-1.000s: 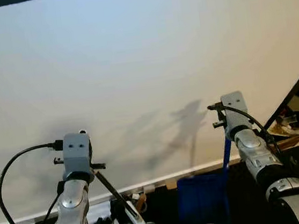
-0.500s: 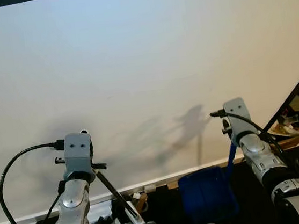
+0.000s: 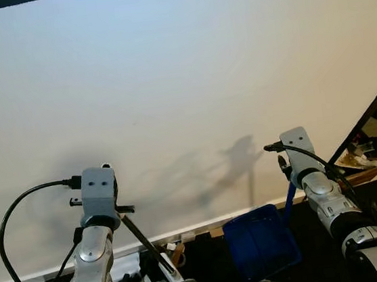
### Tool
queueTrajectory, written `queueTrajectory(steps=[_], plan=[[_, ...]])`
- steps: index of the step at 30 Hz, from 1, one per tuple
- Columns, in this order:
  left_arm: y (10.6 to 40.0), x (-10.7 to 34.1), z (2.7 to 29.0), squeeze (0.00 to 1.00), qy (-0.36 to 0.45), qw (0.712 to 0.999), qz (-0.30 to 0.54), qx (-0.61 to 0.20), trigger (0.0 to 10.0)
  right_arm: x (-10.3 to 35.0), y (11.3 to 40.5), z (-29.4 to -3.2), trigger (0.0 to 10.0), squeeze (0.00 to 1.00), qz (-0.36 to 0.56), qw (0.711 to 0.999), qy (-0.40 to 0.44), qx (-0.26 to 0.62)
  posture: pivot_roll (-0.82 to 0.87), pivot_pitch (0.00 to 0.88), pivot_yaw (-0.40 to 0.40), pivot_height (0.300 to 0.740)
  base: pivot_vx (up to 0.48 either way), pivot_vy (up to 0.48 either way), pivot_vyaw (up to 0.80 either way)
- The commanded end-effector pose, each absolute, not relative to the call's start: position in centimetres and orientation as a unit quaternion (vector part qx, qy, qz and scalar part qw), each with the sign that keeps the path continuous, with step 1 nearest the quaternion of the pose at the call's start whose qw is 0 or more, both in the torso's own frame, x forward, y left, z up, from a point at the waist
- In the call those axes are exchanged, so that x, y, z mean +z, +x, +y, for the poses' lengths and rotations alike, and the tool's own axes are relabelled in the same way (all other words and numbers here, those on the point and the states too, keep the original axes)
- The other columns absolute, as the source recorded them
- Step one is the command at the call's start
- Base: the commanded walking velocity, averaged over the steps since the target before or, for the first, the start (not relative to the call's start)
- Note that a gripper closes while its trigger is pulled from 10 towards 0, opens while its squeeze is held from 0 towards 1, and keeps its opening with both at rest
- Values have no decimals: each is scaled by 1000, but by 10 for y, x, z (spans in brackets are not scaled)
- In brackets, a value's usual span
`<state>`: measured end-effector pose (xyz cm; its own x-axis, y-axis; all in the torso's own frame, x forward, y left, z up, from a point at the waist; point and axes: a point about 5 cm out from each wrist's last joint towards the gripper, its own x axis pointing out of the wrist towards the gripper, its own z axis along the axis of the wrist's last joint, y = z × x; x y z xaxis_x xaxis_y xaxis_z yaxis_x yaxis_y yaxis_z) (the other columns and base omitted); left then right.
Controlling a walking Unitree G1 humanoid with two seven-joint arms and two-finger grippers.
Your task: Sweep floor
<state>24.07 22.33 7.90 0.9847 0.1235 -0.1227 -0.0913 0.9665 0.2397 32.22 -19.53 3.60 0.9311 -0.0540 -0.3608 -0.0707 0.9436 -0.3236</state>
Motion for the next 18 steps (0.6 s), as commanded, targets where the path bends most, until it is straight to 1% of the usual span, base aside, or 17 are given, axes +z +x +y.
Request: queueTrajectory(steps=[1, 10, 14, 15, 16, 17, 18], plan=[[240, 79, 221, 0, 111, 990, 68, 54, 10000, 37, 322, -196, 0, 0, 185, 968, -171, 8, 187, 43, 5, 740, 0, 0, 0], [240, 79, 221, 0, 110, 990, 69, 55, 10000, 49, 329, -202, 0, 0, 157, 967, -201, 13, 184, 46, 2, 740, 0, 0, 0], [240, 78, 220, 0, 109, 990, 69, 55, 10000, 60, 333, -218, 0, 0, 145, 961, -237, -5, 181, 52, 0, 740, 0, 0, 0], [240, 78, 220, 0, 109, 990, 69, 55, 10000, 60, 333, -218, 0, 0, 145, 961, -237, -5, 181, 52, 0, 740, 0, 0, 0], [240, 78, 220, 0, 109, 990, 69, 55, 10000, 61, 333, -222, 549, 0, 146, 960, -239, -10, 180, 53, 0, 740, 0, 0, 0], [240, 78, 220, 0, 109, 990, 69, 55, 10000, 62, 333, -224, 9922, 0, 147, 959, -240, -13, 180, 53, 0, 740, 0, 0, 0], [240, 78, 220, 0, 109, 990, 69, 55, 10000, 62, 333, -224, 9922, 0, 147, 959, -240, -13, 180, 53, 0, 740, 0, 0, 0]])
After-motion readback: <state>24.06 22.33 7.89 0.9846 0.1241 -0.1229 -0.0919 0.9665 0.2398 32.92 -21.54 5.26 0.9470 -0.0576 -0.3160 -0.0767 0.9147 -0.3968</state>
